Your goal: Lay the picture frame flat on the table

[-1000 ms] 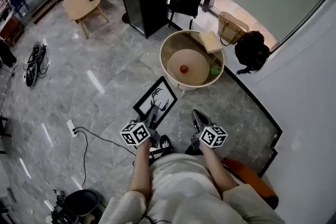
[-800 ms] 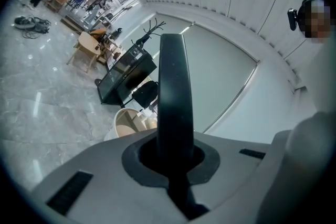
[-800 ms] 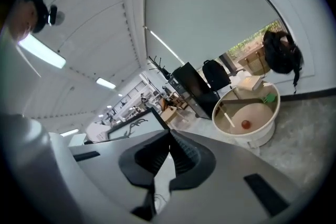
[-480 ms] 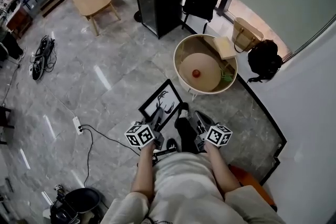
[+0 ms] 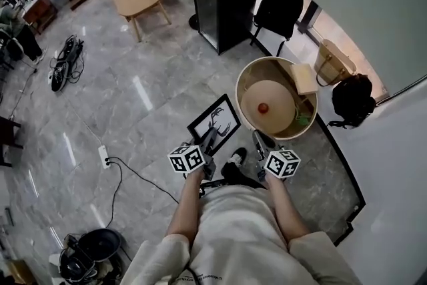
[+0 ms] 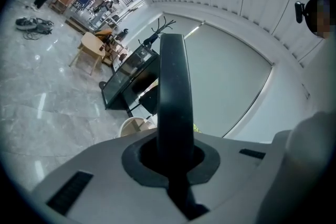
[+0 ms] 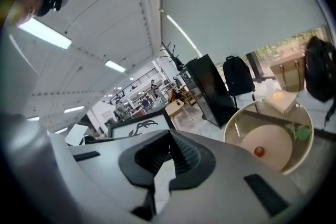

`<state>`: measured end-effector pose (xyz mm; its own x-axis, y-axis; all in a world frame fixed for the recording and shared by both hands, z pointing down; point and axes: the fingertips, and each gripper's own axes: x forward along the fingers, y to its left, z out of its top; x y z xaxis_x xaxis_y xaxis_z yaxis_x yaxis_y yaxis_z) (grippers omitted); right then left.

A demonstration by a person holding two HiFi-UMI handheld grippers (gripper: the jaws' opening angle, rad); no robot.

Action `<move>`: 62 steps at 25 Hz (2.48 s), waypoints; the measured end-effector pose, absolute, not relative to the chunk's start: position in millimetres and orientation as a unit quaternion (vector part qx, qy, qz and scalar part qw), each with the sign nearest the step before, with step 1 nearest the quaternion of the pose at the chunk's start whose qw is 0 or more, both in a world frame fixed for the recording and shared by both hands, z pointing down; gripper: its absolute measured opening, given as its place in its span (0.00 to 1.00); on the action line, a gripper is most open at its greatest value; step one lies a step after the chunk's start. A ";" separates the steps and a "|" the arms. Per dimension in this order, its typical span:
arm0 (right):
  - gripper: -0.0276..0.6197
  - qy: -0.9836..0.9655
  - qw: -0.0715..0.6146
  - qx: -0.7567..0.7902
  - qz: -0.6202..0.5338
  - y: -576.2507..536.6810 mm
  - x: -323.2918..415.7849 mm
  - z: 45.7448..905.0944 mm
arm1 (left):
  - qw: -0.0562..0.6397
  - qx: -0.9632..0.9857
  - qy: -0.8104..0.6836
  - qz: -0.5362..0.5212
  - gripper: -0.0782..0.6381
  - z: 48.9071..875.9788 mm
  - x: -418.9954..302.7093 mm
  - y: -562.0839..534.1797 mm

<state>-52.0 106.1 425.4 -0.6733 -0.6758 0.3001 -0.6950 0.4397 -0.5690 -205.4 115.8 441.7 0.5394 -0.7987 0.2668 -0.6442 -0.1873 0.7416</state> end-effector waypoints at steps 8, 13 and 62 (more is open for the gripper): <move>0.09 -0.884 0.109 0.384 0.242 -2.9 -65.0 421.8 | 0.440 0.753 -0.479 -0.097 0.15 443.0 -204.5 13.1; 0.09 -0.892 0.083 0.378 0.235 -70.0 -66.5 406.1 | 0.443 0.751 -0.481 -0.091 0.15 444.6 -194.6 -52.8; 0.09 -0.532 0.018 0.675 0.512 -190.6 -33.9 733.7 | 0.662 0.728 -0.113 0.134 0.15 815.3 -142.2 -289.8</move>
